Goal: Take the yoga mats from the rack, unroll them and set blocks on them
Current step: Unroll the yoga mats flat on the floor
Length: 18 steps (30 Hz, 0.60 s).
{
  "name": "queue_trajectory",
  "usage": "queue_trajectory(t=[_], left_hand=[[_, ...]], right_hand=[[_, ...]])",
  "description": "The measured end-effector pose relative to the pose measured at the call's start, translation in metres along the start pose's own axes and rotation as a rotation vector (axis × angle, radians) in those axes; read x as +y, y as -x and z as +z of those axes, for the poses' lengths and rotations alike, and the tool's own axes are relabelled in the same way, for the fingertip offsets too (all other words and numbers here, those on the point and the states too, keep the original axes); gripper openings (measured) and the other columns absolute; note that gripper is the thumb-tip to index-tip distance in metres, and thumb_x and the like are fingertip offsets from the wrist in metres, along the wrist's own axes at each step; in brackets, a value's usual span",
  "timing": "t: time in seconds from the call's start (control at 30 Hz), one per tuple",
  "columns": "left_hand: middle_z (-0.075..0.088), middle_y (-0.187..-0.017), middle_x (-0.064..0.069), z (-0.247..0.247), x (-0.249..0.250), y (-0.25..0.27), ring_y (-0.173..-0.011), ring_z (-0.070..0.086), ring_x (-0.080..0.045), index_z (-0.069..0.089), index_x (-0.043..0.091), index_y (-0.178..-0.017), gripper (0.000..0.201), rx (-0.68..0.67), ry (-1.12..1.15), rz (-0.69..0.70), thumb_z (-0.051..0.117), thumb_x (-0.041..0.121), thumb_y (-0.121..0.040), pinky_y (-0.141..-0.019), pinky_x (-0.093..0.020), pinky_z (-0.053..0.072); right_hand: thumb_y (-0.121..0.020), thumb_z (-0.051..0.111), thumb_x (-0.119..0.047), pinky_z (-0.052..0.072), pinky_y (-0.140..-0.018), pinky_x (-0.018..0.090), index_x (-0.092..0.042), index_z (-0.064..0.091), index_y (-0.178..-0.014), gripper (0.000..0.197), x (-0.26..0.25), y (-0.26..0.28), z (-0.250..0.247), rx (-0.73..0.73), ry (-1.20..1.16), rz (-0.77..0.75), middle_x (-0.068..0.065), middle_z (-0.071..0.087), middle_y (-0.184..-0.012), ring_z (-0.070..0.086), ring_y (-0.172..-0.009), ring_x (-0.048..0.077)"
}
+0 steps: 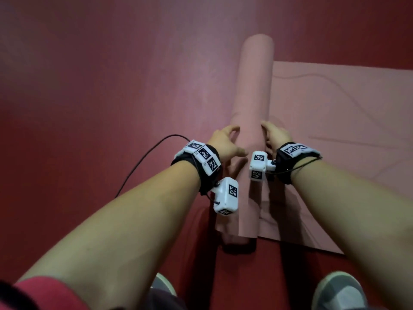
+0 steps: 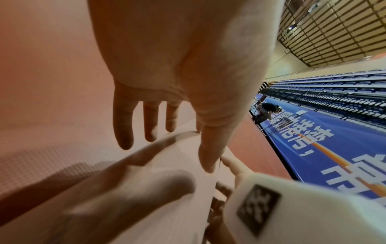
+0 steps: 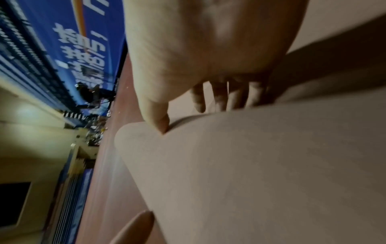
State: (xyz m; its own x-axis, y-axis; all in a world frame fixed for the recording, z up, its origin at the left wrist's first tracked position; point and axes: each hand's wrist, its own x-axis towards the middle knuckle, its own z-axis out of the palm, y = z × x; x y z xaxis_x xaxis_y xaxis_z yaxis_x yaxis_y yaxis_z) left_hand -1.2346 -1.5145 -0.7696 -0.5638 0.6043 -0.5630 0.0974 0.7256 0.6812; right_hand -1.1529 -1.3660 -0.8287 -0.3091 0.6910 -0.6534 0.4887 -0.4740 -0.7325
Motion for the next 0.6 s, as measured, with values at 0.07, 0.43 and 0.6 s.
queue_trajectory(t=[0.07, 0.43, 0.6], left_hand=[[0.044, -0.141, -0.015, 0.000, -0.003, 0.001, -0.122, 0.054, -0.028, 0.042, 0.029, -0.147, 0.090, 0.041, -0.042, -0.023, 0.088, 0.026, -0.070, -0.098, -0.039, 0.051], [0.042, -0.124, -0.007, -0.014, -0.005, 0.003, -0.118, 0.047, -0.032, 0.051, 0.038, -0.135, 0.073, 0.285, -0.201, -0.058, 0.079, 0.020, -0.070, -0.096, -0.038, 0.047], [0.042, -0.130, -0.007, -0.016, -0.007, 0.004, -0.120, 0.040, -0.031, 0.047, 0.038, -0.139, 0.067, 0.368, -0.256, -0.024, 0.064, 0.016, -0.079, -0.095, -0.038, 0.044]], right_hand=[[-0.077, 0.071, -0.056, 0.040, -0.041, 0.019, -0.019, 0.056, -0.074, 0.039, 0.000, 0.007, 0.000, -0.157, -0.017, 0.042, -0.006, 0.051, -0.045, 0.051, -0.038, 0.013], [-0.083, 0.061, -0.063, 0.032, -0.039, 0.016, -0.017, 0.057, -0.086, 0.046, -0.013, 0.018, 0.030, -0.396, 0.136, 0.064, -0.001, 0.038, -0.059, 0.035, -0.037, 0.009], [-0.100, 0.046, -0.015, 0.029, -0.039, 0.019, -0.022, 0.045, -0.125, 0.026, -0.005, 0.013, 0.045, -0.356, 0.086, 0.024, 0.001, 0.039, -0.072, 0.029, -0.047, 0.010]])
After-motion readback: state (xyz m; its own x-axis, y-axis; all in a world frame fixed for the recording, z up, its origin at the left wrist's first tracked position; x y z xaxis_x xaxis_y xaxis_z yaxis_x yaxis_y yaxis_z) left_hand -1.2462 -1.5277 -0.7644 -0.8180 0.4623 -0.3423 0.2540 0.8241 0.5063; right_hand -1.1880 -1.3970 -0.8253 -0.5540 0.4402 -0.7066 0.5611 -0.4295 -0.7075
